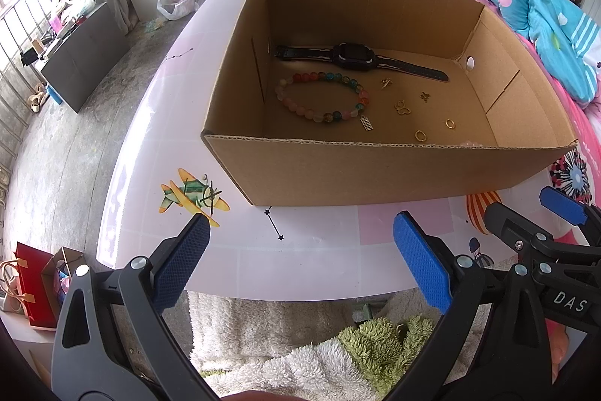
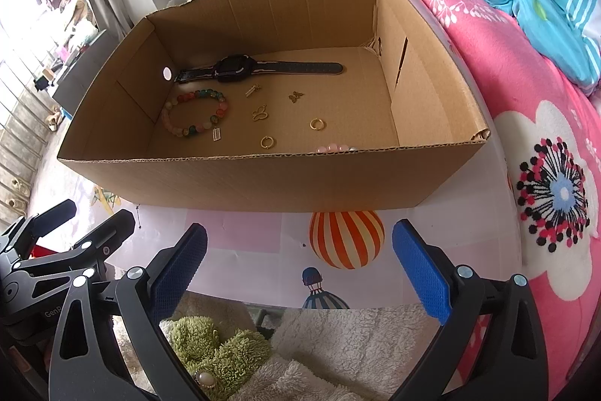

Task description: Organize jewelry

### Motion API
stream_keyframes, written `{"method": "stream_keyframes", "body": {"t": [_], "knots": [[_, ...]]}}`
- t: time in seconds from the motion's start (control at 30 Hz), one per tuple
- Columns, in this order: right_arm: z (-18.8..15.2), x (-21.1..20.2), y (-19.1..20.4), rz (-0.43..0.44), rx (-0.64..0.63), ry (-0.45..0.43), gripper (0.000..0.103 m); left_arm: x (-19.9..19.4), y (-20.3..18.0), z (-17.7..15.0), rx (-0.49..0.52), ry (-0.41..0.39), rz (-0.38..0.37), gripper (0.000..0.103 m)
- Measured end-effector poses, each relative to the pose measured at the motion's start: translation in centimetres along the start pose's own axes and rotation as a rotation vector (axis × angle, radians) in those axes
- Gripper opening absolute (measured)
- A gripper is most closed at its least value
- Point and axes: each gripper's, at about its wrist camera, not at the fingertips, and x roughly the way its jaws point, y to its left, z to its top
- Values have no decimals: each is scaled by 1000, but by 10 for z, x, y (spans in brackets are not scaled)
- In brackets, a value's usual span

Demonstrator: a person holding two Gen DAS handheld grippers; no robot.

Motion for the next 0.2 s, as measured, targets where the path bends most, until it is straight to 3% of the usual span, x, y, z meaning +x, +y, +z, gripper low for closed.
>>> {"method": "stream_keyframes", "body": {"t": [0.2], "knots": [[0,0,0,2,2,1,96,0,0,0,0,1,1,95]]}}
